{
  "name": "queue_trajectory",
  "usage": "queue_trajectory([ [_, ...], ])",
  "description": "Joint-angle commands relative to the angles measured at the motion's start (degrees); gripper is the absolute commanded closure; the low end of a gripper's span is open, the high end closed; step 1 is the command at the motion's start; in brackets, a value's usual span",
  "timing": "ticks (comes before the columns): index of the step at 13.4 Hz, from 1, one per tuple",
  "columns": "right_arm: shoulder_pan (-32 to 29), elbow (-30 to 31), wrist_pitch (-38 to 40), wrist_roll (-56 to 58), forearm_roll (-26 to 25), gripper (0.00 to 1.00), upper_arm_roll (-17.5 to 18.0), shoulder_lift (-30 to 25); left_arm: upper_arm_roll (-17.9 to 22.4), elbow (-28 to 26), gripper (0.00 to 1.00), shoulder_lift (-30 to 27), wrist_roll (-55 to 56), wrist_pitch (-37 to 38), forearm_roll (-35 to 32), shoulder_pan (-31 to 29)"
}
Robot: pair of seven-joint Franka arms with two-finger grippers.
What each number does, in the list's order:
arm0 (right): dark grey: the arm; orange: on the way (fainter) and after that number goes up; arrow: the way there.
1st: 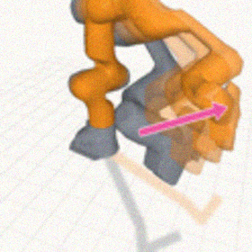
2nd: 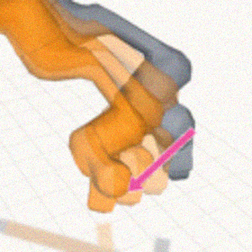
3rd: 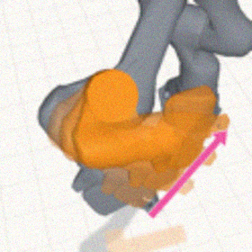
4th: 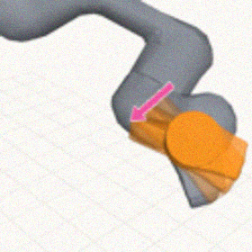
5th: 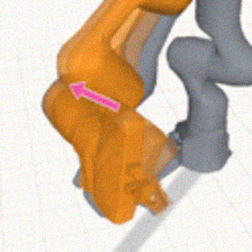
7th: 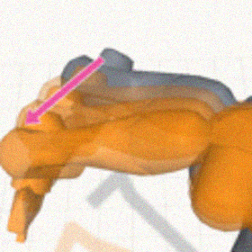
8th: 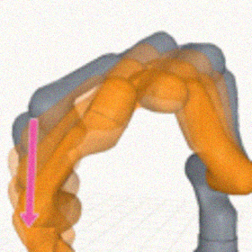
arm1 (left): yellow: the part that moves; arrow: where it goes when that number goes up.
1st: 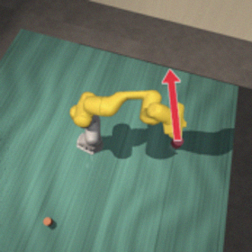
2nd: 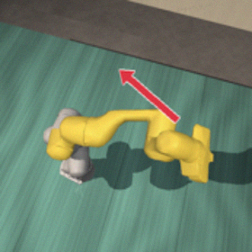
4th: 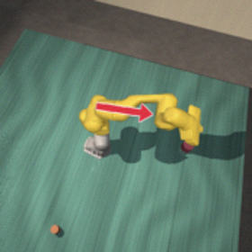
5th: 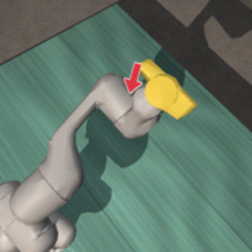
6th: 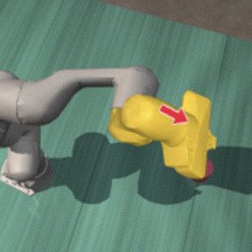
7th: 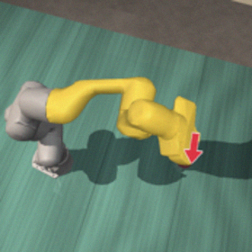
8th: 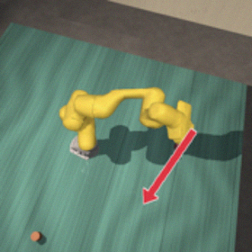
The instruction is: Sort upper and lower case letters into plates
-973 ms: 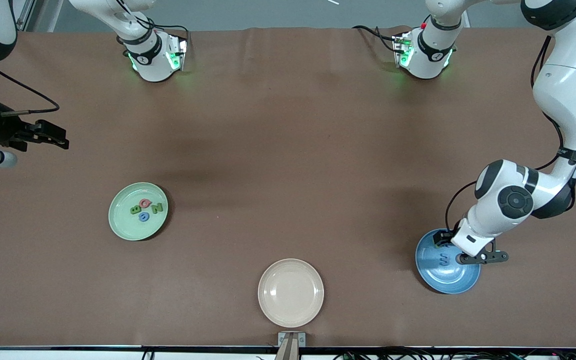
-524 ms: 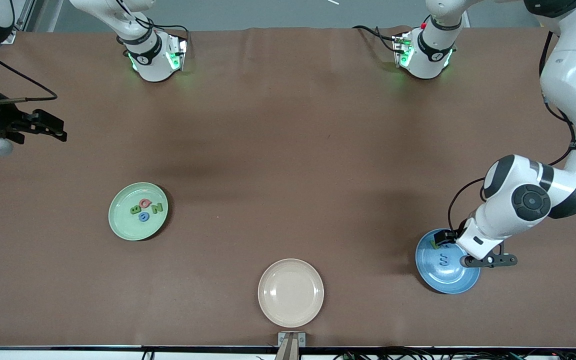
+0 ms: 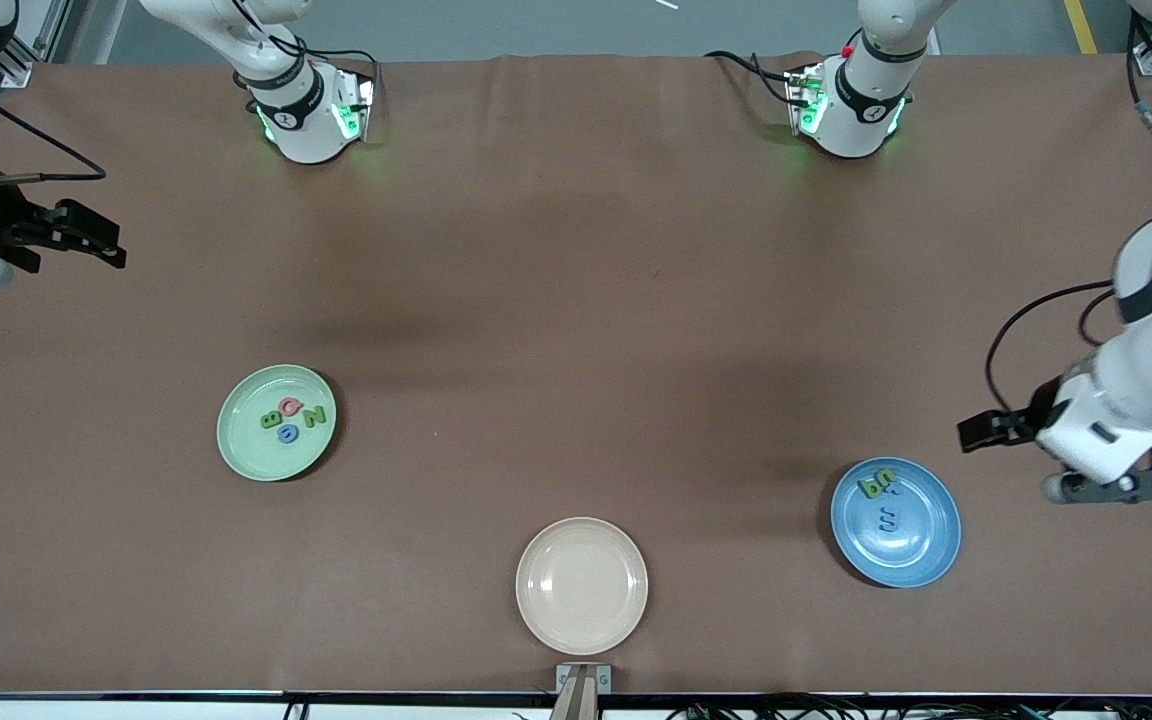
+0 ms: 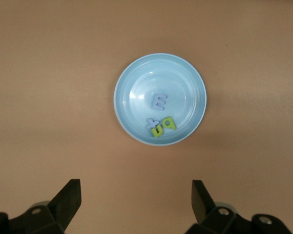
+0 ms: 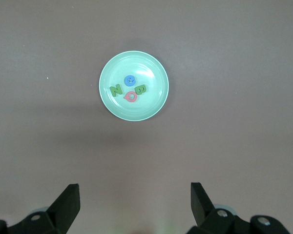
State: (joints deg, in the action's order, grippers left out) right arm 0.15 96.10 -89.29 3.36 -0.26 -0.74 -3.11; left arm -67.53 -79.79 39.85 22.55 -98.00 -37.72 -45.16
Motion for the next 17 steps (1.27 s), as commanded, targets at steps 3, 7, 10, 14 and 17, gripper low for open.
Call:
queue_trajectory([
  [3,-1.1,2.3,-0.4,0.1,-0.4,0.00,1.3,-2.6,-3.8,1.9,0.01,-1.4,-1.3,4.8,0.4,-1.2],
  [7,-1.2,2.3,-0.8,0.1,0.1,0.00,1.2,-3.0,-5.0,1.9,0.01,-3.0,-1.4,4.8,0.6,-0.7],
  [10,-1.3,2.3,-0.9,0.1,0.2,0.00,1.1,-3.0,-5.0,2.2,0.01,-3.6,-1.4,4.9,0.9,1.3],
  [14,-1.4,2.3,-1.1,0.1,1.4,0.00,1.1,-3.0,-0.6,2.3,0.01,-6.6,-1.4,4.9,2.6,7.3],
  [17,-1.4,2.3,-1.0,0.1,1.7,0.00,1.0,-3.1,13.1,2.4,0.01,-12.9,-1.9,4.8,10.7,17.2],
])
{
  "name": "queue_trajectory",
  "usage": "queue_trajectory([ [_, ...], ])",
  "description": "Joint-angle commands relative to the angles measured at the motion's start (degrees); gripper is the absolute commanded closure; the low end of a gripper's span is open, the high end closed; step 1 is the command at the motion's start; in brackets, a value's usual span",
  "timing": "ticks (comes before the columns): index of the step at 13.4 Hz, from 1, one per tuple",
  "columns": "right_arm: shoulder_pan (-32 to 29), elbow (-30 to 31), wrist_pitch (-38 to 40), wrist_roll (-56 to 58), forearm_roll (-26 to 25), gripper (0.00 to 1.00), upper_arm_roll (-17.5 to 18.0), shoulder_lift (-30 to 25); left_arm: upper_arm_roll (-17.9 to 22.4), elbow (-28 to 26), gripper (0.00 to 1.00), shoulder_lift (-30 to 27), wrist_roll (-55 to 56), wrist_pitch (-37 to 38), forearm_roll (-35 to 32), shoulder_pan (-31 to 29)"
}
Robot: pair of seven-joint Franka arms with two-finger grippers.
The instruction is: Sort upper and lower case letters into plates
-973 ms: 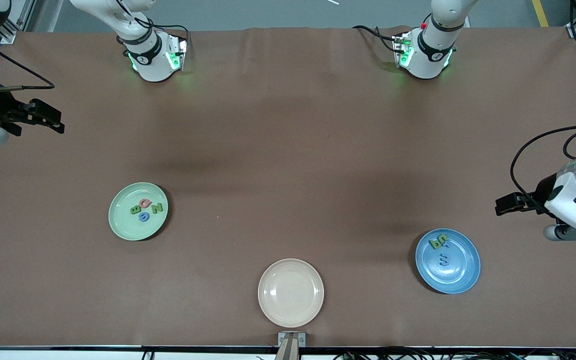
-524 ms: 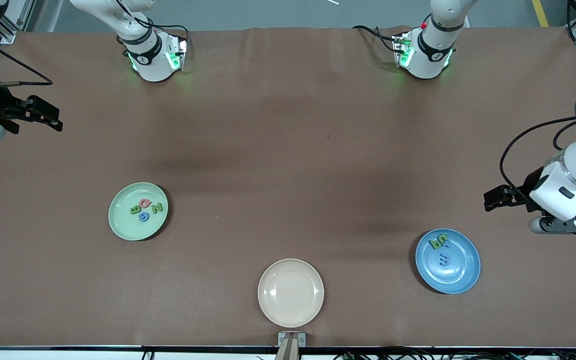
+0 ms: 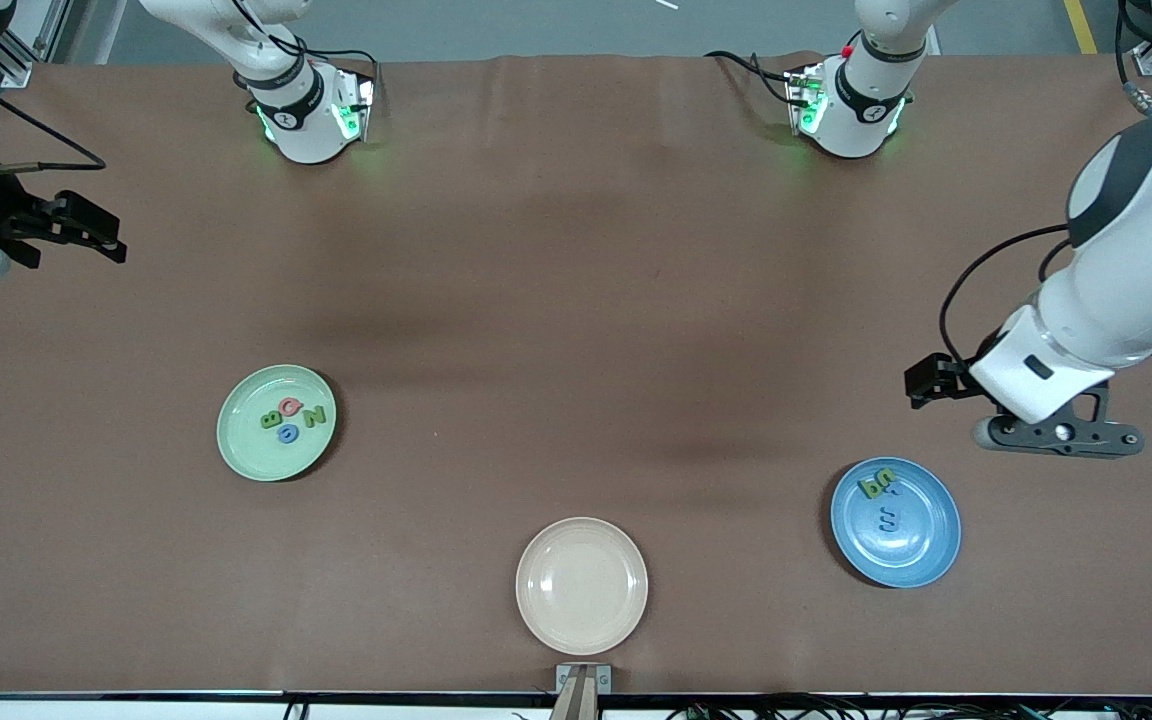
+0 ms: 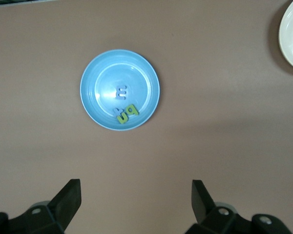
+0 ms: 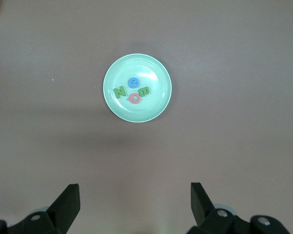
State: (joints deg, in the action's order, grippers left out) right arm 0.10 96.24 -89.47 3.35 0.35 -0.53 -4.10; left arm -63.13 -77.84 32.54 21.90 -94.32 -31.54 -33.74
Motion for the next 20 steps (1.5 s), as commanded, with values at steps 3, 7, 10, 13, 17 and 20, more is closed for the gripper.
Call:
queue_trajectory([
  [3,-1.2,2.2,-0.9,0.1,1.1,0.00,0.8,-2.1,27.7,0.2,0.01,-12.8,-2.6,1.1,15.0,19.0],
  [7,-1.2,2.2,-0.7,0.1,2.4,0.00,0.7,-2.1,48.4,-3.6,0.00,-22.7,-16.5,1.2,27.0,28.8],
  [10,-1.1,2.2,-0.4,-0.9,2.5,0.00,0.8,-2.2,55.9,-10.0,0.00,-29.9,-18.5,1.2,27.2,33.7],
  [13,-1.2,2.2,-0.2,-1.0,2.5,0.00,0.7,-2.2,60.6,-15.7,0.00,-35.7,-17.8,1.2,29.7,36.7],
  [17,-1.1,2.2,0.3,-3.3,2.4,0.00,0.9,-2.3,61.0,-18.8,0.00,-39.5,-17.0,3.4,32.5,37.0],
  [20,-1.2,2.2,0.3,-3.2,2.4,0.00,0.8,-2.2,59.2,-19.7,0.00,-40.4,-14.0,3.5,33.4,36.6],
])
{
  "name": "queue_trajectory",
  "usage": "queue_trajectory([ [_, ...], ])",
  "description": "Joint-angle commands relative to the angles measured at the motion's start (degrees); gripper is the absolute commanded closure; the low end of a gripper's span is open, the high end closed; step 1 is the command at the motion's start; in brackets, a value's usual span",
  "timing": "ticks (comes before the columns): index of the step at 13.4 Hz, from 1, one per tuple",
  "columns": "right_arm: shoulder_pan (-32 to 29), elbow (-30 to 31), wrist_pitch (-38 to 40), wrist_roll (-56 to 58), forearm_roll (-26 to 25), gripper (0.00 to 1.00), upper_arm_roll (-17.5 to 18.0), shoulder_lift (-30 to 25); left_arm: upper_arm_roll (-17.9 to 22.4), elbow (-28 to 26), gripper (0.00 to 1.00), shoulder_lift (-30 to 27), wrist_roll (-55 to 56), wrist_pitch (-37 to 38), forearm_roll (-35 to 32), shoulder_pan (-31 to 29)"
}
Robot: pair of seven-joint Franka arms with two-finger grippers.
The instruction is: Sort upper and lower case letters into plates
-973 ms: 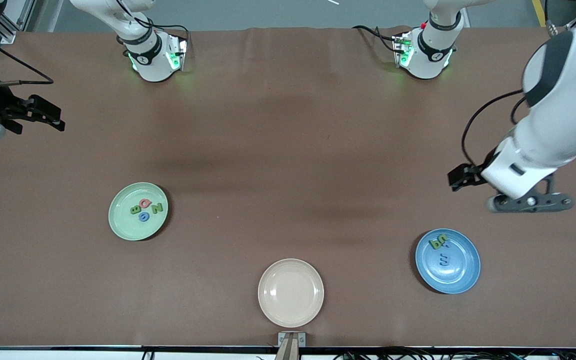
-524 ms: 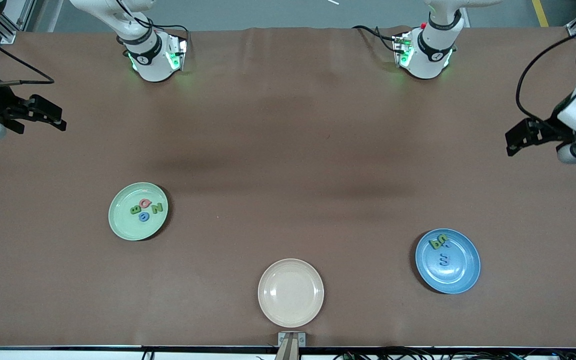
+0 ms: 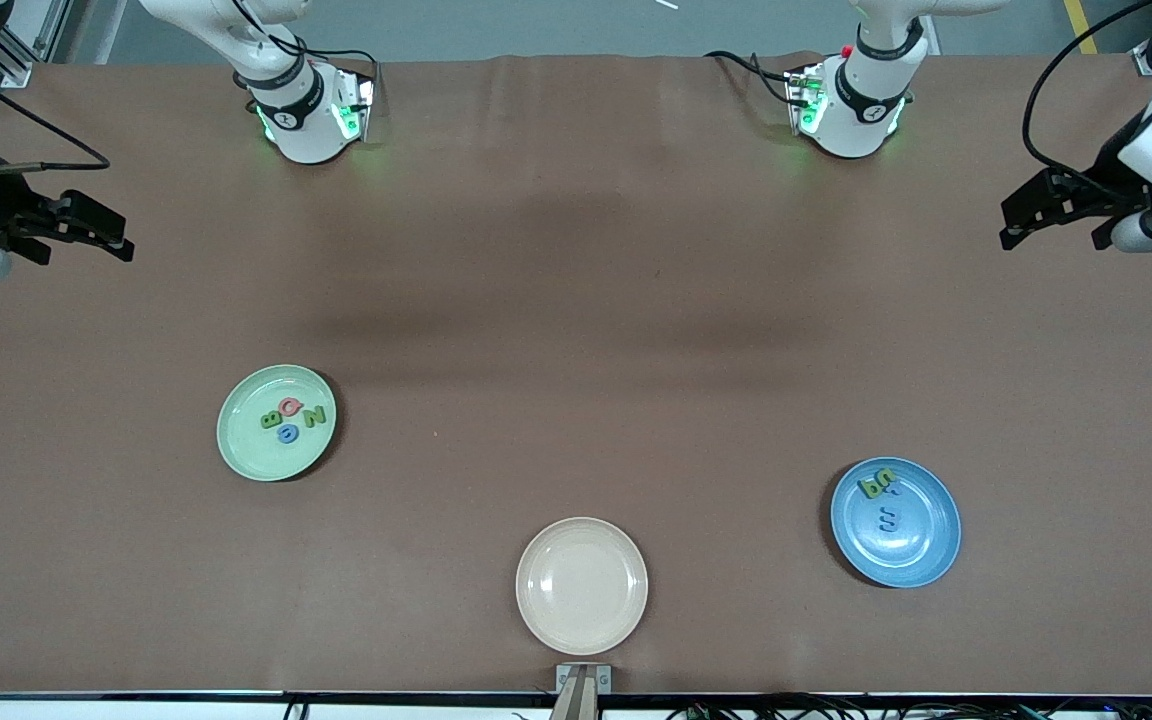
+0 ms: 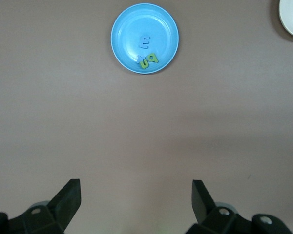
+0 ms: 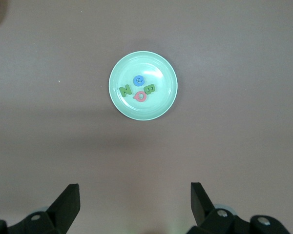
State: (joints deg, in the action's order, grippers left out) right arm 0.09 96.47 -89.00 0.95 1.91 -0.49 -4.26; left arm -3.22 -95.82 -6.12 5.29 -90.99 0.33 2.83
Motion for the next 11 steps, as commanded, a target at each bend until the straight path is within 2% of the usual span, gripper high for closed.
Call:
queue_trajectory([
  [1,-1.2,2.1,0.0,-0.9,0.9,0.00,0.8,-2.1,-1.3,-1.7,0.00,-1.7,6.0,0.5,2.6,-0.1],
  [11,-1.1,2.0,0.0,-0.8,0.8,0.00,0.8,-2.1,-2.5,-0.3,0.00,-1.3,7.6,0.6,-0.6,-0.3],
])
